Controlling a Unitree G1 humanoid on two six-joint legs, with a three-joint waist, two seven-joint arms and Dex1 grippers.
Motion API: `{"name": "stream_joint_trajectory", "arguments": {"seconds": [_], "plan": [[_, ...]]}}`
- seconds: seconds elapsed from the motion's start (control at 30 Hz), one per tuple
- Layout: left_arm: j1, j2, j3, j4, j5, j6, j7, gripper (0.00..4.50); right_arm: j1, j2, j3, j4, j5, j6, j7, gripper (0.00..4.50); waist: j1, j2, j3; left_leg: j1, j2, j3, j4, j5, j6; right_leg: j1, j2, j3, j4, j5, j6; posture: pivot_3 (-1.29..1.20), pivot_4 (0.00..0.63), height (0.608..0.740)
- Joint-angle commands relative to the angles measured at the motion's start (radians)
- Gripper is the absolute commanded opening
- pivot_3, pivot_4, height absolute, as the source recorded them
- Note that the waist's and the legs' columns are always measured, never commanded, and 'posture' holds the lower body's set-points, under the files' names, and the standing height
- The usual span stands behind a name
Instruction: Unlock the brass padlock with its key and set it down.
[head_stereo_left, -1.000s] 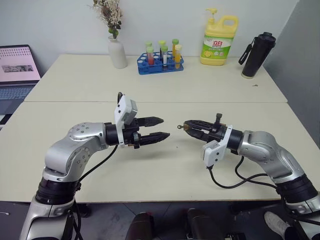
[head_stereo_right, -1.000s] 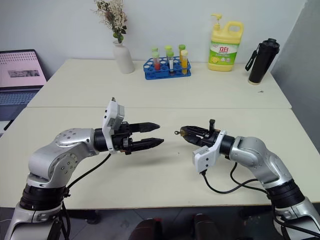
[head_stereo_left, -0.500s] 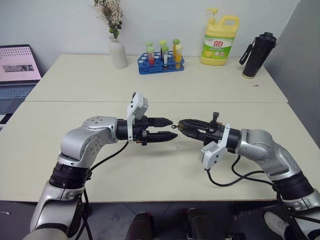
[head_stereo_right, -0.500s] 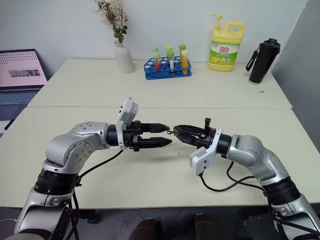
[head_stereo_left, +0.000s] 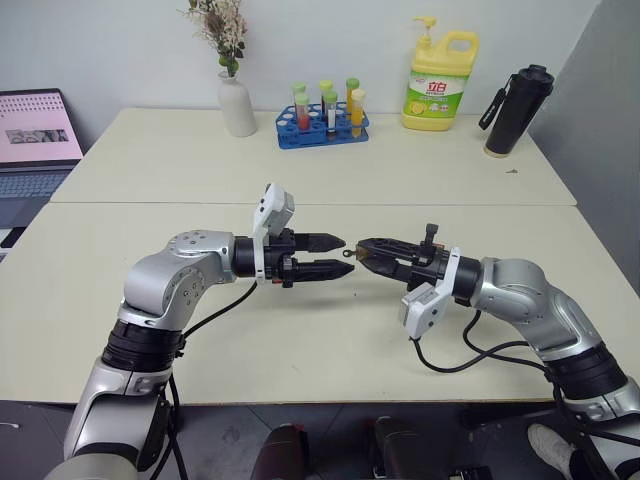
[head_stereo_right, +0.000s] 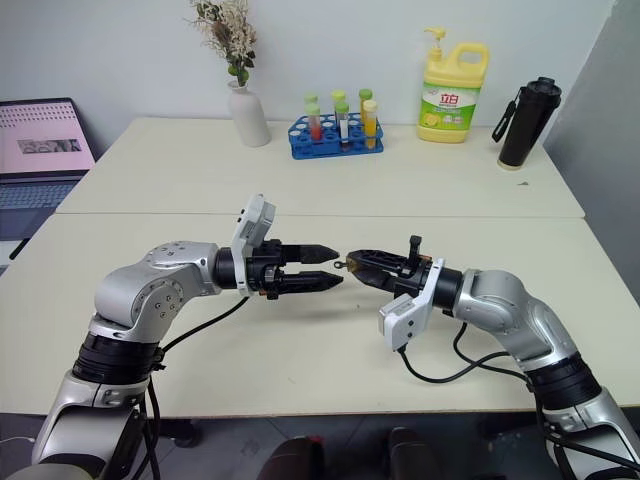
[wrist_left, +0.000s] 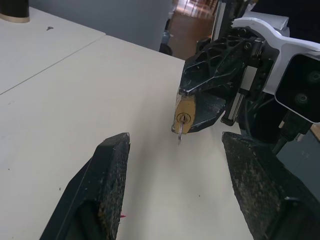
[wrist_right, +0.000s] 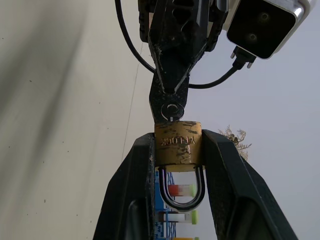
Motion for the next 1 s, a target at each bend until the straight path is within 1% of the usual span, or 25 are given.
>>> {"name": "stream_joint_trajectory", "arguments": {"seconds": [0.03,0.07,0.1,0.17,0.2,0.27,0.73,1.0], "plan": [[-0.028,-0.002,0.024,-0.002,-0.003,-0.022,-0.015,2.18,0.000,0.002,-0.006,-0.025,0.023,0.004,0.003,0.94,0.000,0.000,0.000,0.000,0.000,0.000,0.000,0.000,0.000,0.000,0.000,0.000,0.000,0.000,0.000,0.00,0.150,0.740],[-0.026,-0.002,0.023,-0.002,-0.003,-0.024,-0.020,1.81,0.002,0.001,-0.006,-0.026,0.024,0.005,0.005,0.94,0.000,0.000,0.000,0.000,0.000,0.000,0.000,0.000,0.000,0.000,0.000,0.000,0.000,0.000,0.000,0.00,0.150,0.740],[-0.025,-0.002,0.020,-0.002,-0.002,-0.027,-0.023,1.60,0.003,0.001,-0.006,-0.028,0.027,0.007,0.007,0.94,0.000,0.000,0.000,0.000,0.000,0.000,0.000,0.000,0.000,0.000,0.000,0.000,0.000,0.000,0.000,0.00,0.150,0.740],[-0.022,-0.006,0.012,0.002,0.008,-0.040,-0.027,0.93,0.004,0.001,-0.007,-0.029,0.032,0.013,0.013,0.94,0.000,0.000,0.000,0.000,0.000,0.000,0.000,0.000,0.000,0.000,0.000,0.000,0.000,0.000,0.000,0.00,0.150,0.740],[-0.021,-0.007,0.009,0.005,0.013,-0.046,-0.029,0.70,0.004,0.002,-0.007,-0.029,0.034,0.015,0.015,0.94,0.000,0.000,0.000,0.000,0.000,0.000,0.000,0.000,0.000,0.000,0.000,0.000,0.000,0.000,0.000,0.00,0.150,0.740],[-0.022,-0.011,0.007,0.009,0.015,-0.048,-0.034,0.02,0.004,0.002,-0.008,-0.030,0.036,0.016,0.018,0.94,0.000,0.000,0.000,0.000,0.000,0.000,0.000,0.000,0.000,0.000,0.000,0.000,0.000,0.000,0.000,0.00,0.150,0.740],[-0.008,-0.016,-0.006,0.002,0.038,-0.077,-0.065,0.00,0.001,0.009,-0.011,-0.031,0.062,0.030,0.035,0.94,0.000,0.000,0.000,0.000,0.000,0.000,0.000,0.000,0.000,0.000,0.000,0.000,0.000,0.000,0.000,0.00,0.150,0.740],[-0.010,-0.022,0.004,0.015,0.010,-0.027,-0.058,0.00,-0.002,0.013,-0.011,-0.022,0.073,0.028,0.035,0.94,0.000,0.000,0.000,0.000,0.000,0.000,0.000,0.000,0.000,0.000,0.000,0.000,0.000,0.000,0.000,0.00,0.150,0.740]]}}
